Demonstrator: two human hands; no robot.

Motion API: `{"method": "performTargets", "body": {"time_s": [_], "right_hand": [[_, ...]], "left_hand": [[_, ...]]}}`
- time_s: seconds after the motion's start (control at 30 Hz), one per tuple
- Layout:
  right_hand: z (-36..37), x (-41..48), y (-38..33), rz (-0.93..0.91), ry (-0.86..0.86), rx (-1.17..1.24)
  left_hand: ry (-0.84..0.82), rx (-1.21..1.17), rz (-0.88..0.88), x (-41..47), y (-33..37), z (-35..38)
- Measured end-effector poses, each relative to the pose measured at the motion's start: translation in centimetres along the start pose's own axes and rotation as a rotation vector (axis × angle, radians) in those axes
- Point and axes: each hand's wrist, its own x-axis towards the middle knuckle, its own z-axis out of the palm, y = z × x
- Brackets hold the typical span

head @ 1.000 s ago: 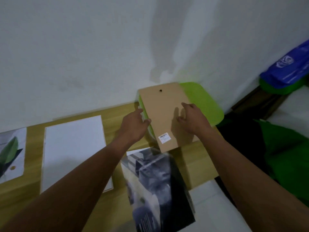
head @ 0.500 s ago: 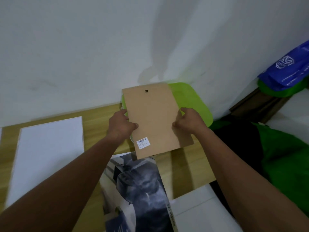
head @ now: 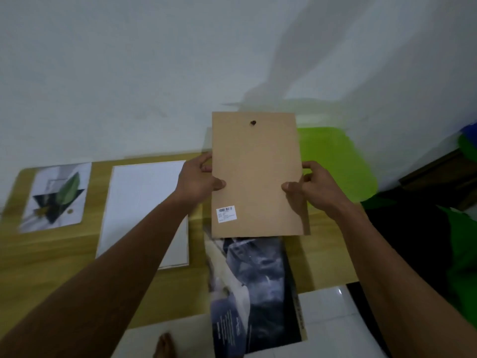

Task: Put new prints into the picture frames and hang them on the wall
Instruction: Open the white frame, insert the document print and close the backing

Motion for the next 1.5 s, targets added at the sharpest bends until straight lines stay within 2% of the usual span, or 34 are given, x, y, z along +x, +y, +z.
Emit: {"method": "performTargets", "body": {"time_s": [0.37,0.6,0.87,1.1,1.5], "right_hand": [[18.1,-2.8,-3.9,-0.178,-0.064,0.005],[26.1,-2.9,-3.5,-0.118,-0.069,0.001],[28.2,-2.1,-3.7,-0.086,-0.091,-0.104],[28.8,-2.1,-3.9,-0.078,-0.090,-0.084],[30.4,-1.7,-2.6,-0.013,-0.170,-0.198]], "left_hand": [[0.194,0.201,0.015,-2.5,-7.1,-16.8],[0.235,0.331,0.040,-1.7,-12.5,-21.6],[0.217,0.374,0.020,-0.5,-15.6,-22.7],[0.225,0.439,0.043,0.2,-15.4,-24.3],[0.156,0.540,-0.051,0.0,-17.2,-24.1]]}}
